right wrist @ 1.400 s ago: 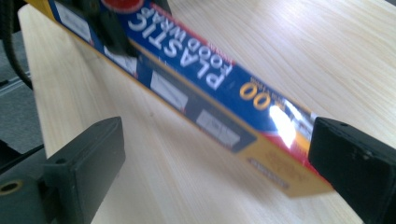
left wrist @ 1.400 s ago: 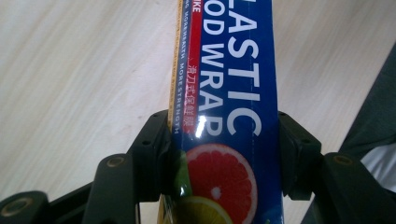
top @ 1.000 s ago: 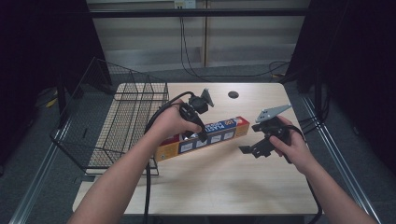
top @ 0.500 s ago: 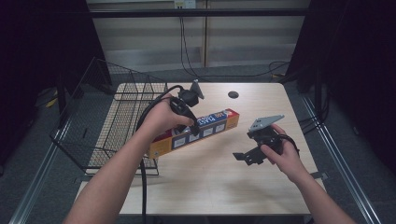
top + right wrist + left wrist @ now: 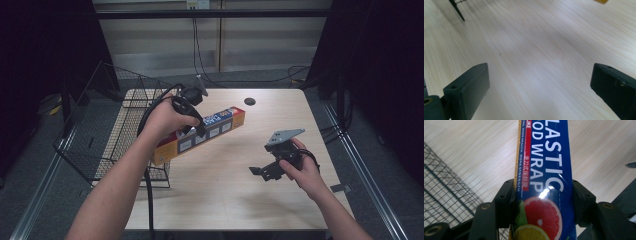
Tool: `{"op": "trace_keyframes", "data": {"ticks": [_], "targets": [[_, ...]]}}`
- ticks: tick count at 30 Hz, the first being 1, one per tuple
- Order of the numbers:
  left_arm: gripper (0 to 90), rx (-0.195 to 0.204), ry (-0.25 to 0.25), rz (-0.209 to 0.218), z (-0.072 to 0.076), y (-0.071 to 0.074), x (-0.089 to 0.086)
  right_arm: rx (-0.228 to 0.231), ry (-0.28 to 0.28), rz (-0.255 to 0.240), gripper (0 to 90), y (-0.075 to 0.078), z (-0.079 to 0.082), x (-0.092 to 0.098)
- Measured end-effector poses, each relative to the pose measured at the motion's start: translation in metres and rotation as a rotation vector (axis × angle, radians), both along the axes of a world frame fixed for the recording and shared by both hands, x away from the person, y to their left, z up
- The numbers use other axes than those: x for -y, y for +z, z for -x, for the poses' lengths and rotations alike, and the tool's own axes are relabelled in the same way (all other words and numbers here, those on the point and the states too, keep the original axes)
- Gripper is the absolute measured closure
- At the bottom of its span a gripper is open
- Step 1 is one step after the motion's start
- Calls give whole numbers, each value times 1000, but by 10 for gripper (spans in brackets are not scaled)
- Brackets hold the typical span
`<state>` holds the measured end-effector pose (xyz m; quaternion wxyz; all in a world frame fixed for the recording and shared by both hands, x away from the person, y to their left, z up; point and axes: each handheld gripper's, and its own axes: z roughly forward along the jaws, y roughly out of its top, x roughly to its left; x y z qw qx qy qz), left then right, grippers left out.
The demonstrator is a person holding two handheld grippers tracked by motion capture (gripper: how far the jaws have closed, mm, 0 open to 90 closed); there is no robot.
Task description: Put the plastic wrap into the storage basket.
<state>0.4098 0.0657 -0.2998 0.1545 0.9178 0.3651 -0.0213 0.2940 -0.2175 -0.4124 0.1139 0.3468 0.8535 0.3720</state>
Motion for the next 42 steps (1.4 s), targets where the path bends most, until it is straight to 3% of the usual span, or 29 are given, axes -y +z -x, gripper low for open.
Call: {"op": "trace_keyframes", "data": {"ticks": [6,8,21,23,31,42], "targets": [[451,5,45,12,-3,5,-9,-5,-6,8,22,-2,1,2],[451,9,76,5,-6,7,-15,-6,3,-22,20,-3,2,4],[451,10,163,1,-14,17,-37,3,-14,7,21,-9,2,4],[452,14,173,-1,-15,19,-41,-16,-13,-2,21,-10,2,4],[452,18,222,-6,-17,25,-55,0,-16,11,21,-11,3,3],[453,11,301,-13,-21,37,-75,-16,-7,8,21,-12,2,4]]}}
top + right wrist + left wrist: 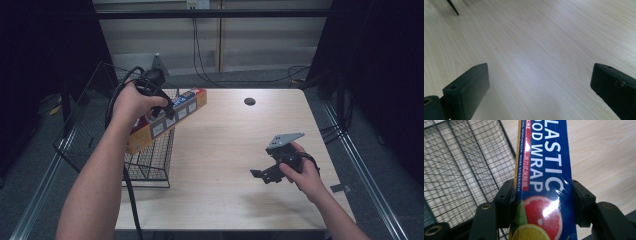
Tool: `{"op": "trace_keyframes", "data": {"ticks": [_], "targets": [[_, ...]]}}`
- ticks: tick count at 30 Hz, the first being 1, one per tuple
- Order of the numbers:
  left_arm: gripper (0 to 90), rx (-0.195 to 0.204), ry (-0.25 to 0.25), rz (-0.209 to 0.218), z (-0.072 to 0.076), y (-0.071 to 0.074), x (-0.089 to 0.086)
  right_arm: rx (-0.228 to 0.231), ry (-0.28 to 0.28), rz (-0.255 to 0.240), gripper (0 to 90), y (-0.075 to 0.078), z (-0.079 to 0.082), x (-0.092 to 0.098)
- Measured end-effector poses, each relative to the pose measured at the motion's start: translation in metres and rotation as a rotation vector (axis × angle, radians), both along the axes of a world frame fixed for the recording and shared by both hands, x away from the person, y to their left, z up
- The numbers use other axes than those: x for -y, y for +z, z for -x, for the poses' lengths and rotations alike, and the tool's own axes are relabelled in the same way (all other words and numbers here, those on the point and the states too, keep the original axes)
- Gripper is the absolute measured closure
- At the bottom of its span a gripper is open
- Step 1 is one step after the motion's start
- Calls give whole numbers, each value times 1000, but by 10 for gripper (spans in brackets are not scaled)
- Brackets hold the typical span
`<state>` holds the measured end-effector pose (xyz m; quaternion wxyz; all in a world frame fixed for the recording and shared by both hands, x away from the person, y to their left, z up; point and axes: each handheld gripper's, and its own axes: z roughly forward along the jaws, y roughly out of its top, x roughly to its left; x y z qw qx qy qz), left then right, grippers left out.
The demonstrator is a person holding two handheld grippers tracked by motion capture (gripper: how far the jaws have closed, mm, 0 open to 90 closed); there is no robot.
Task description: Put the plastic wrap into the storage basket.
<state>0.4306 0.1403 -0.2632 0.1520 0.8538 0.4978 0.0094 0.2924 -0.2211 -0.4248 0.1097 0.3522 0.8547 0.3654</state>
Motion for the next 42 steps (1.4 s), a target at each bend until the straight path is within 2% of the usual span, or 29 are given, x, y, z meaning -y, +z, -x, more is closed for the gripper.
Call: {"op": "trace_keyframes", "data": {"ticks": [7,8,10,13,14,17,18,20,21,25,26,28,34,38,42], "targets": [[453,4,40,-6,-1,8,-9,-1,-2,-6,21,0,0,0],[454,7,59,0,-1,10,-10,1,-2,-7,21,0,0,0],[453,2,54,-9,-1,12,-12,2,-2,-7,21,0,0,0],[454,13,83,3,0,16,-13,1,-3,-9,21,0,0,0],[453,20,77,-9,0,18,-16,-1,-5,-10,21,0,0,1],[454,17,83,-5,-1,20,-18,-5,-1,-19,21,0,0,1],[453,31,100,-1,-1,21,-19,-9,-1,-22,20,1,0,1],[453,25,97,-8,-1,22,-21,-6,-3,-21,20,1,0,1],[453,27,118,1,-1,23,-23,-5,-2,-20,20,1,0,2],[454,20,136,-1,-1,26,-28,-5,-1,-24,20,1,0,2],[454,28,158,-6,-2,26,-32,-4,-5,-24,21,1,0,2],[454,35,164,-13,-2,27,-34,-2,-6,-23,20,1,0,2],[453,42,192,10,0,31,-44,-2,-9,-27,20,1,0,2],[453,43,207,1,0,33,-50,-3,-1,-25,21,1,0,2],[453,43,237,14,0,36,-56,-6,0,-28,20,1,0,2]]}}
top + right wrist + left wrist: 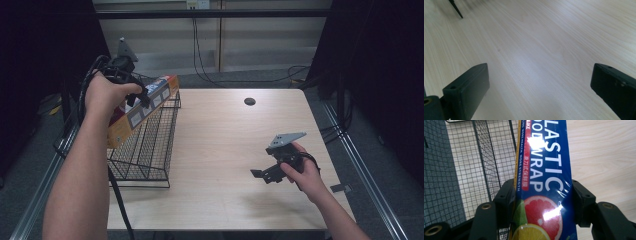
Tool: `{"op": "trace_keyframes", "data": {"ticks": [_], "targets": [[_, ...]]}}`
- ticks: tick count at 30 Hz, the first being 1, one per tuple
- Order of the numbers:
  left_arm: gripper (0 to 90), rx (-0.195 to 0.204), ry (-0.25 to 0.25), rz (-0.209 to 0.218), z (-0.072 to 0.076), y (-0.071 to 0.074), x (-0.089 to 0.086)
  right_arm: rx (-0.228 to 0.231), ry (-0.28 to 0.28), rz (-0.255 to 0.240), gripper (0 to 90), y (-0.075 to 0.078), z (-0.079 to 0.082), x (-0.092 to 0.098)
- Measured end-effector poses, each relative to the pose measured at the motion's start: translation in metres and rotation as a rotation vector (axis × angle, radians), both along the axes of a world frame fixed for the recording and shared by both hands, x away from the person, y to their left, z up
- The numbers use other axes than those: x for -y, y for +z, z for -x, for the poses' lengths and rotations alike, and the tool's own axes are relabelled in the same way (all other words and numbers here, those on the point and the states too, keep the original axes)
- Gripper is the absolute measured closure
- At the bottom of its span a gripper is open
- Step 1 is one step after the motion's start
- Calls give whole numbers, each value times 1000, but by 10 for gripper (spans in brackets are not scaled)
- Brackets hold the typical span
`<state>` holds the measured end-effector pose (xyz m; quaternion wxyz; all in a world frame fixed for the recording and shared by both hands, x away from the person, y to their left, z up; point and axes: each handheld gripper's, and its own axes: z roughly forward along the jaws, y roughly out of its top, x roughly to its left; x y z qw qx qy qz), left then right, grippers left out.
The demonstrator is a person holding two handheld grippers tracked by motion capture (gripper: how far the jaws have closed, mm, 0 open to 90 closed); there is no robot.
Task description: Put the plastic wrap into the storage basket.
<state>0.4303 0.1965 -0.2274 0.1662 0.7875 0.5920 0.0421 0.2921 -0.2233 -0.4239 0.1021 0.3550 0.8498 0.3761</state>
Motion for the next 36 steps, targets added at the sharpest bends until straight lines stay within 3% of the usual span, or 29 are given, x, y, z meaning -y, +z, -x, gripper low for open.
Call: {"op": "trace_keyframes", "data": {"ticks": [19,36], "targets": [[453,20,126,-8,1,6,-23,2,-5,-4,20,0,0,2],[453,55,202,-18,4,12,-39,1,-7,-3,20,0,-1,3]]}}
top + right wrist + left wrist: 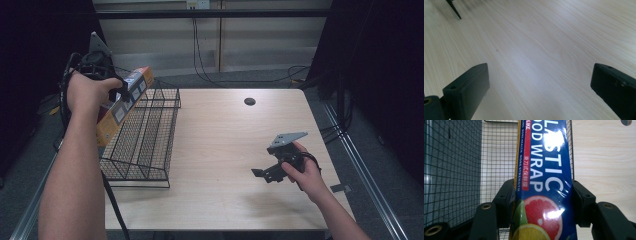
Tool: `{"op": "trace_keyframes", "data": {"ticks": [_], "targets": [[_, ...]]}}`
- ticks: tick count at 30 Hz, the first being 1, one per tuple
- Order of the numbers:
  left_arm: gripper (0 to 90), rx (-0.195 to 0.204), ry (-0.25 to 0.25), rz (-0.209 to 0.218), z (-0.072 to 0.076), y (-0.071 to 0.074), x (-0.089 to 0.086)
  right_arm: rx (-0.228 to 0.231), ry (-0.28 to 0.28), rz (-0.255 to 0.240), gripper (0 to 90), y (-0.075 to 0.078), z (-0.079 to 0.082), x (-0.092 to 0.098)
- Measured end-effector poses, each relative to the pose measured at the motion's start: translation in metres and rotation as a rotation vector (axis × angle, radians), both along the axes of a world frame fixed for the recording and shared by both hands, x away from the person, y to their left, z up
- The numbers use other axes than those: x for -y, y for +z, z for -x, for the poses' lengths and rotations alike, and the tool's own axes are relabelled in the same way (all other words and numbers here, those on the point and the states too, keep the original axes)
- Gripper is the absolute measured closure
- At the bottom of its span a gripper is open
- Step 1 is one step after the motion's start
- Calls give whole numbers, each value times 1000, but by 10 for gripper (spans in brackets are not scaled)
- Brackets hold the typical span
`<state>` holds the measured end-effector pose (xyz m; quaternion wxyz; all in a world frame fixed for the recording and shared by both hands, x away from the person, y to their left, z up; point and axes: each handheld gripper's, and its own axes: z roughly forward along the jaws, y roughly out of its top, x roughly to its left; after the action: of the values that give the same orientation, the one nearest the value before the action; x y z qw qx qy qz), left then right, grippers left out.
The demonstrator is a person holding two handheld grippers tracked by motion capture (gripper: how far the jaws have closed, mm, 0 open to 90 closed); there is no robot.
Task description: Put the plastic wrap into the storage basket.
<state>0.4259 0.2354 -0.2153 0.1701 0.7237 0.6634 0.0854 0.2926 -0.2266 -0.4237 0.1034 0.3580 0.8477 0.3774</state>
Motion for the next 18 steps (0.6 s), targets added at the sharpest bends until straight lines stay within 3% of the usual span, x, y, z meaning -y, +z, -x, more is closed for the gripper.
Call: {"op": "trace_keyframes", "data": {"ticks": [18], "targets": [[452,2,75,-22,4,-1,-16,-8,6,7,20,-2,0,-2]]}}
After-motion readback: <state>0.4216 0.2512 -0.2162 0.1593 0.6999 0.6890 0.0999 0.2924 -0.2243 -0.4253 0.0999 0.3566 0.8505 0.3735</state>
